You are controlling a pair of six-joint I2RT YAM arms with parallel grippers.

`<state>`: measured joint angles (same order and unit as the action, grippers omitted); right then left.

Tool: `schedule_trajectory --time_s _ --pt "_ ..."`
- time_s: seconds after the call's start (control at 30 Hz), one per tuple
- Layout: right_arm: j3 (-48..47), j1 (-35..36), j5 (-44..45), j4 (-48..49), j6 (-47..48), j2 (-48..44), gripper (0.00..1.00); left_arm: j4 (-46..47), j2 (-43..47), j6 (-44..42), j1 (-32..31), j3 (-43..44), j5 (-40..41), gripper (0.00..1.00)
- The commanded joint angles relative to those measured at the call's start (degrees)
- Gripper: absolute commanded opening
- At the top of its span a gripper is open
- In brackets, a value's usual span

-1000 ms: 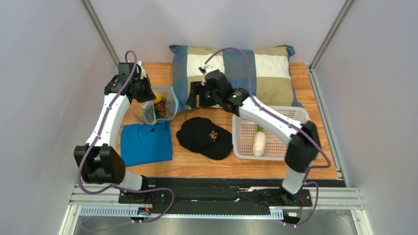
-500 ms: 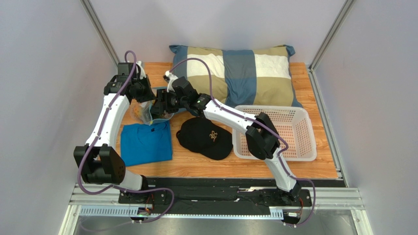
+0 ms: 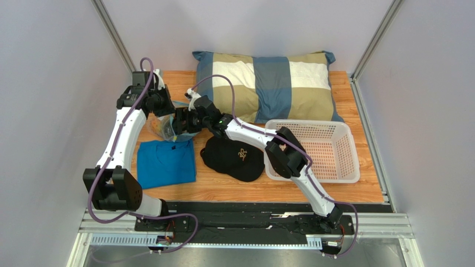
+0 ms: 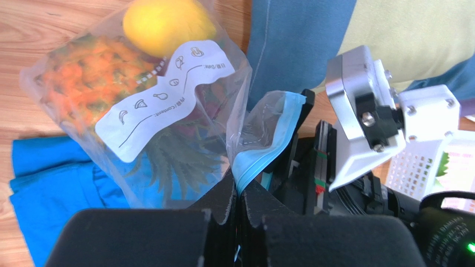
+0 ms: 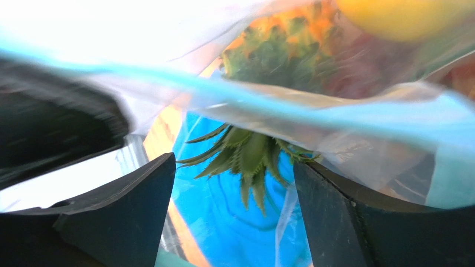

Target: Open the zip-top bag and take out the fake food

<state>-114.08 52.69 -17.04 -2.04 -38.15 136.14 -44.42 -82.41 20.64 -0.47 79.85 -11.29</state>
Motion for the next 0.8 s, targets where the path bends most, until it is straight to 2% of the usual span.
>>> schedule_trajectory --time_s 0.0,0.1,0.23,0.3,0.4,0.43,0.53,0.63,0.77 --pt "-5.09 -0.21 0.78 4.60 0.45 3.25 0.82 0.48 3.48 0.27 0.12 -0.05 -0.13 0.00" --pt "-7.20 -0.39 -1.24 4.59 1.76 5.01 0.73 0.39 3.75 0.62 0.12 -0.40 -0.49 0.00" --pt "-6.94 -0.39 -3.09 8.45 2.47 5.28 0.44 0.57 4.28 0.80 0.12 -1.45 -0.22 0.00" --pt "-6.68 -0.39 -2.21 9.16 2.73 4.85 0.42 0.65 4.89 0.89 0.12 -2.07 0.30 0.00" --pt "-5.63 -0.65 -1.42 10.74 2.91 3.44 0.29 0.48 5.59 0.80 0.12 -2.60 1.61 0.00" --pt "-5.71 -0.65 -1.33 10.66 3.17 3.17 0.16 0.30 5.77 0.71 0.12 -2.51 1.88 0.00" --pt "-7.90 -1.35 -0.98 7.51 1.34 2.12 0.00 0.04 6.38 0.19 0.12 -2.86 3.73 0.00" --pt "-10.45 -2.32 -2.91 3.91 -1.30 0.54 0.00 -0.22 7.09 -0.95 0.12 -3.56 5.92 0.00" --pt "-9.85 -3.73 -8.00 4.41 -7.36 -2.10 0.00 0.48 8.23 -1.66 1.52 -5.06 7.60 0.00"
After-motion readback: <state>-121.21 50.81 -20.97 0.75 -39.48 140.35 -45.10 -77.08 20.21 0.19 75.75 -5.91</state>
